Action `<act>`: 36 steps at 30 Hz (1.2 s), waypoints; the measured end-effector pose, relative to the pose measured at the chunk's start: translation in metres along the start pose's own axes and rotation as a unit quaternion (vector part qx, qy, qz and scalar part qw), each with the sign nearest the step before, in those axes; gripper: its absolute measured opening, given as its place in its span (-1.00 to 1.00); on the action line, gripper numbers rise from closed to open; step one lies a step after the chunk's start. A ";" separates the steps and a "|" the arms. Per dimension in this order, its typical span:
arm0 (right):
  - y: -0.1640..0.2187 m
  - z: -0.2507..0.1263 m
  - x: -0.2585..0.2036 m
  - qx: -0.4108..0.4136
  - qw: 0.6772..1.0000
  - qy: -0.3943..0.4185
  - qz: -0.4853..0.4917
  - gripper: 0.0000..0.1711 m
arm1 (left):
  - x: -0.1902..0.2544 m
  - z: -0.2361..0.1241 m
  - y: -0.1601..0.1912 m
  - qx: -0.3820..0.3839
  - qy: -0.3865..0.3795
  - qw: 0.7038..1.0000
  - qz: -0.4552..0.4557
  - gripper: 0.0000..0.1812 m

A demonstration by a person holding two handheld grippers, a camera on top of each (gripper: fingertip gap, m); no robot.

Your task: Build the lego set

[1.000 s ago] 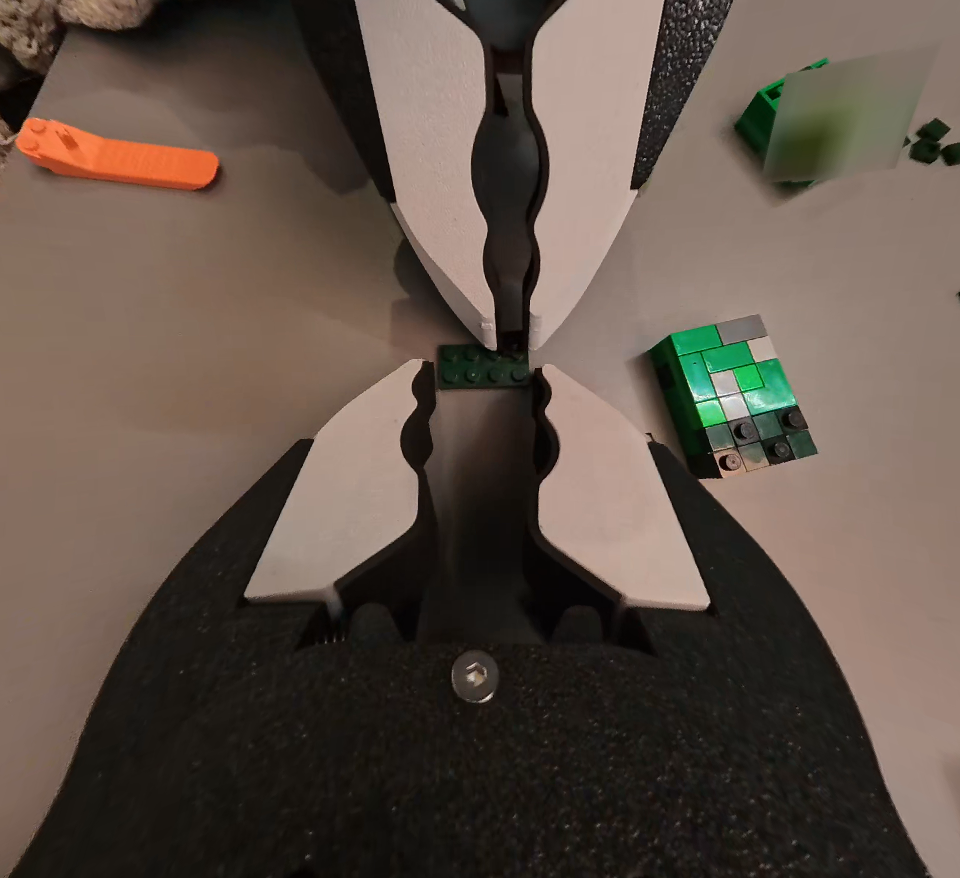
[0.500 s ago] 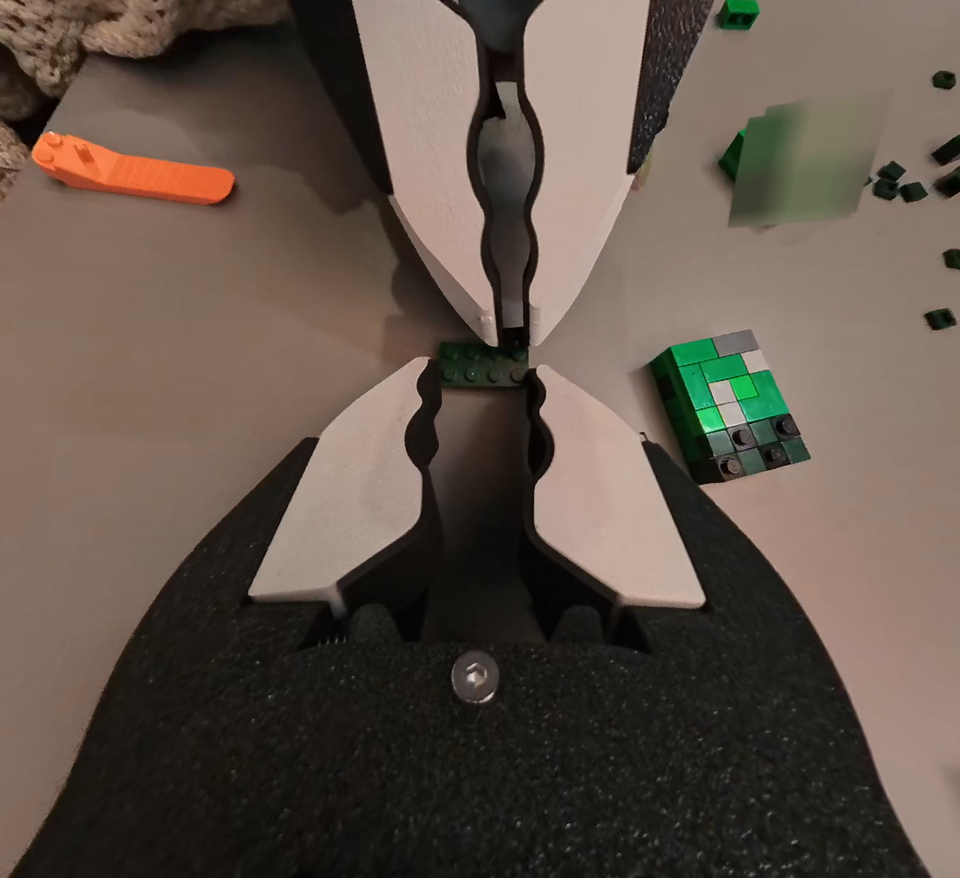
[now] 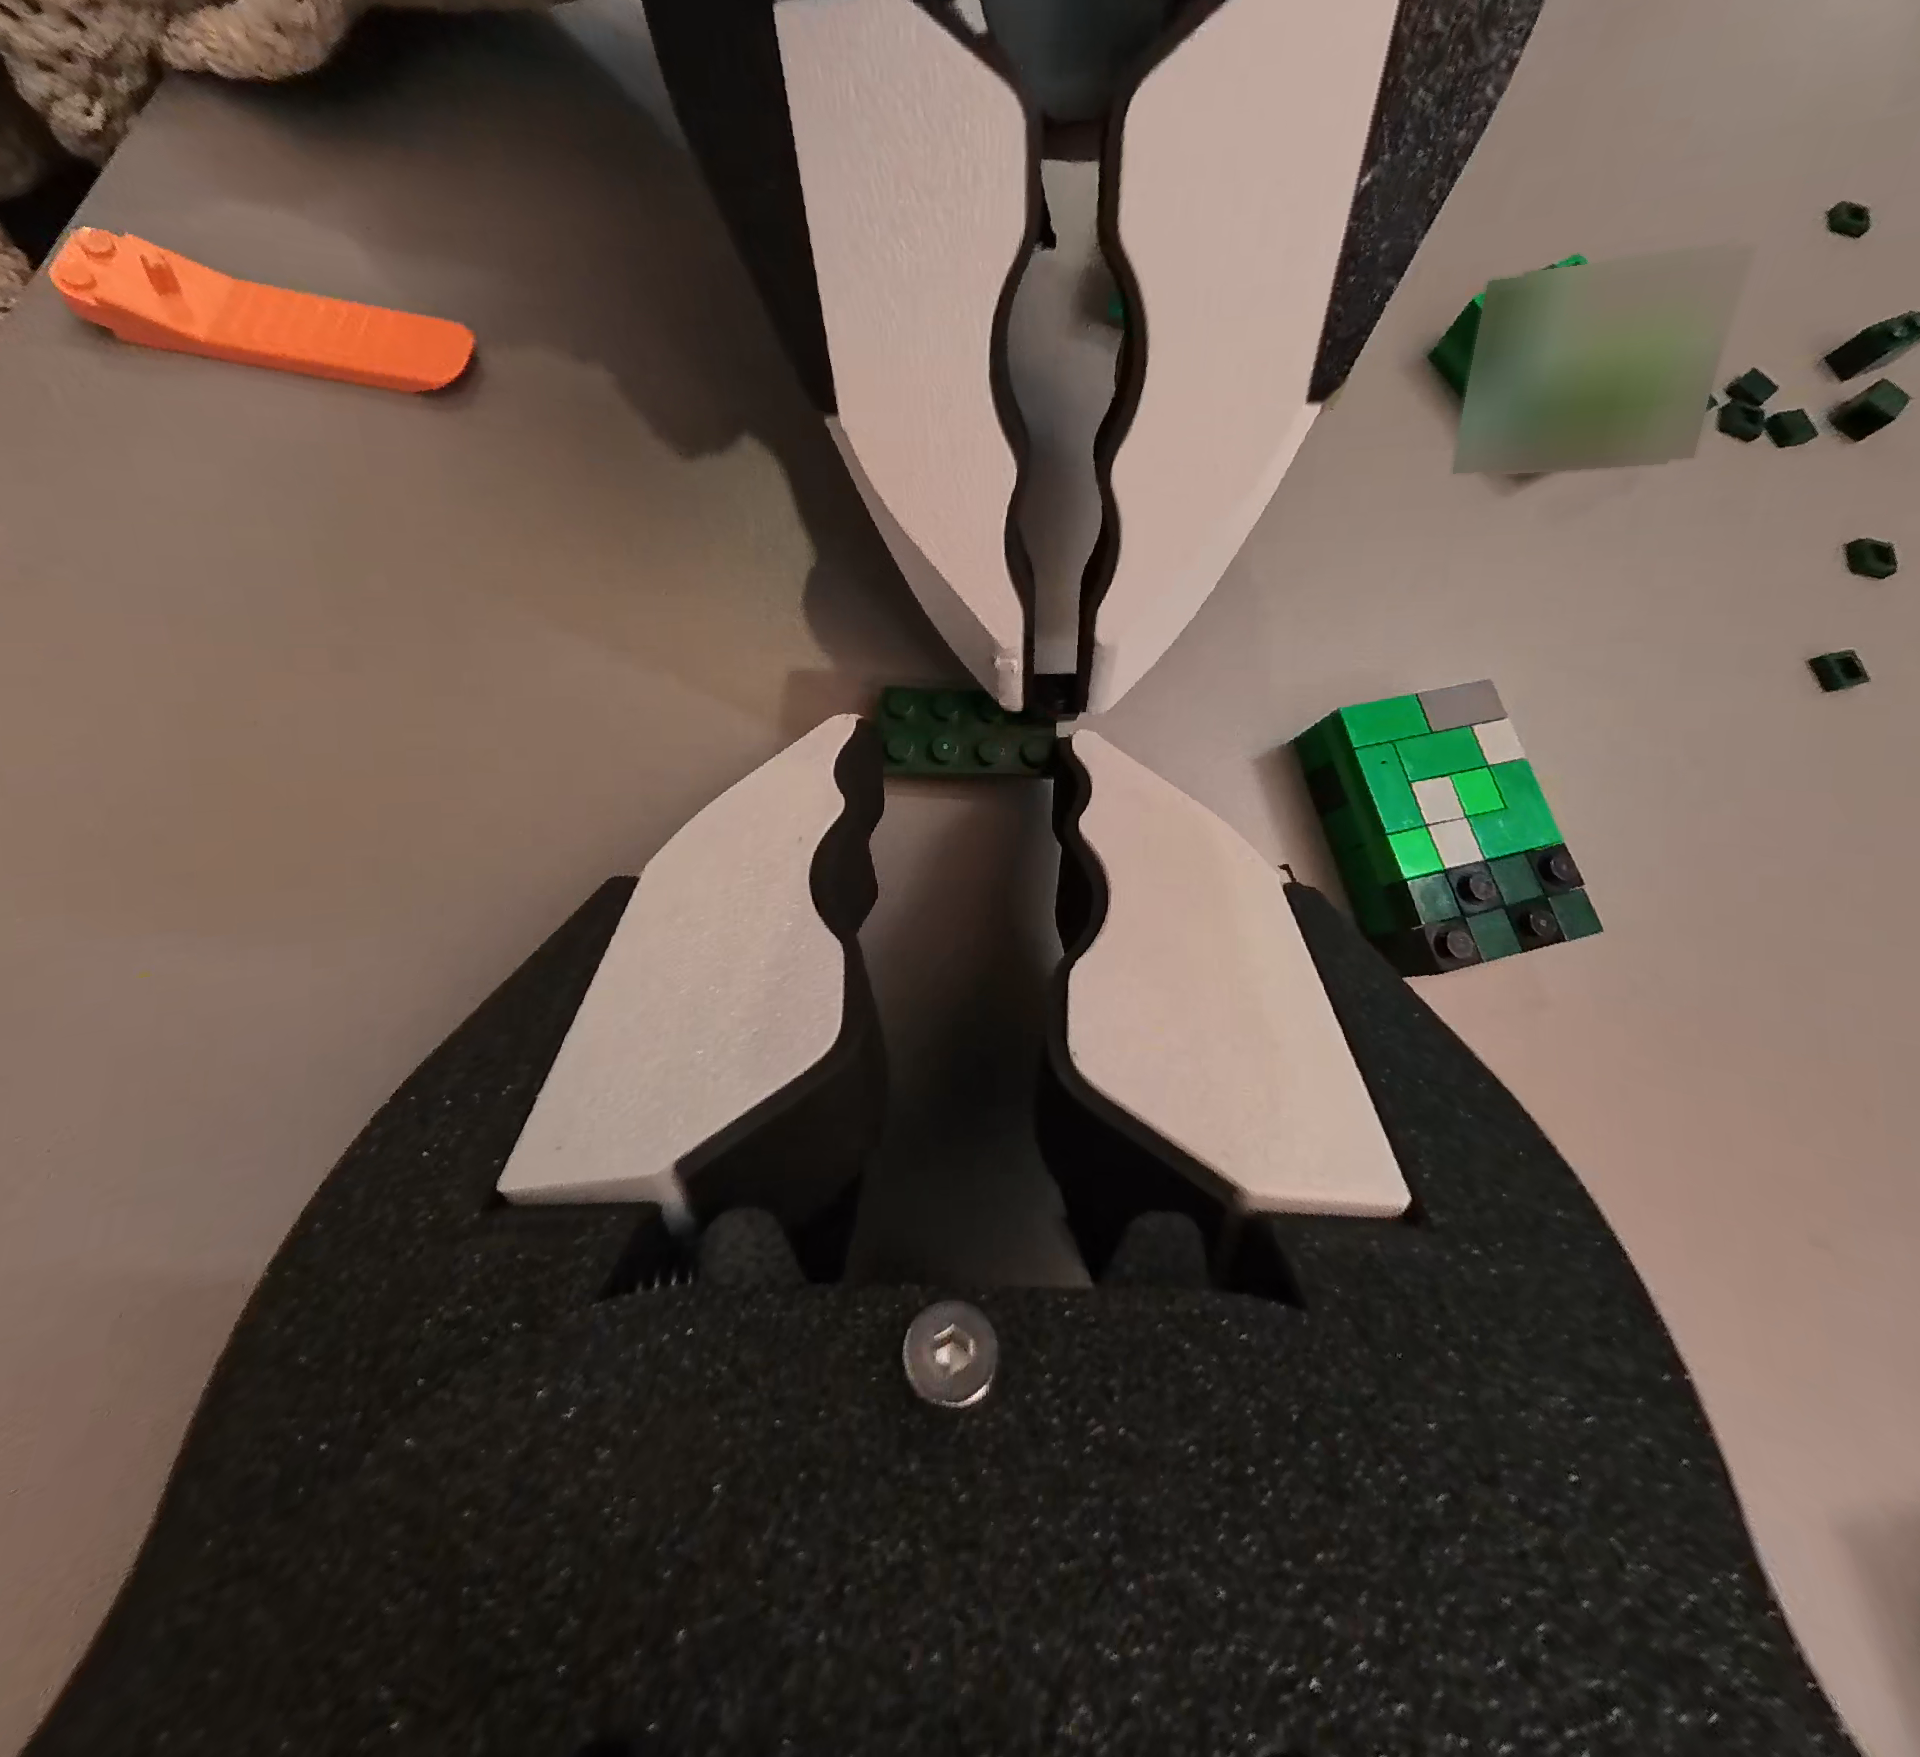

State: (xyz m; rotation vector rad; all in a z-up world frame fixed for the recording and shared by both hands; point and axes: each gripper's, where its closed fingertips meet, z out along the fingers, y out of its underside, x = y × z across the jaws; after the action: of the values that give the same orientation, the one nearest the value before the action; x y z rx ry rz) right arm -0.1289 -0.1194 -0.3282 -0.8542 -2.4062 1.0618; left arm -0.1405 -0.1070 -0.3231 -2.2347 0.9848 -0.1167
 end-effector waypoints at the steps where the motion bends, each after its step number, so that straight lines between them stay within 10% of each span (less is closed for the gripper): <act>1: 0.000 0.000 0.000 0.001 1.000 -0.001 0.001 -0.63 | 0.000 0.000 0.000 0.001 0.002 1.000 0.000 -0.93; 36: 0.001 -0.002 0.001 0.000 1.000 -0.006 0.018 -0.64 | -0.019 -0.010 0.022 0.030 -0.039 0.989 -0.136 -0.82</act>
State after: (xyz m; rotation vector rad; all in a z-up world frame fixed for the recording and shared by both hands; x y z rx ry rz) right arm -0.1280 -0.1170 -0.3277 -0.8955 -2.4090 1.0831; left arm -0.1707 -0.1104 -0.3256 -2.2887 0.6229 -0.1771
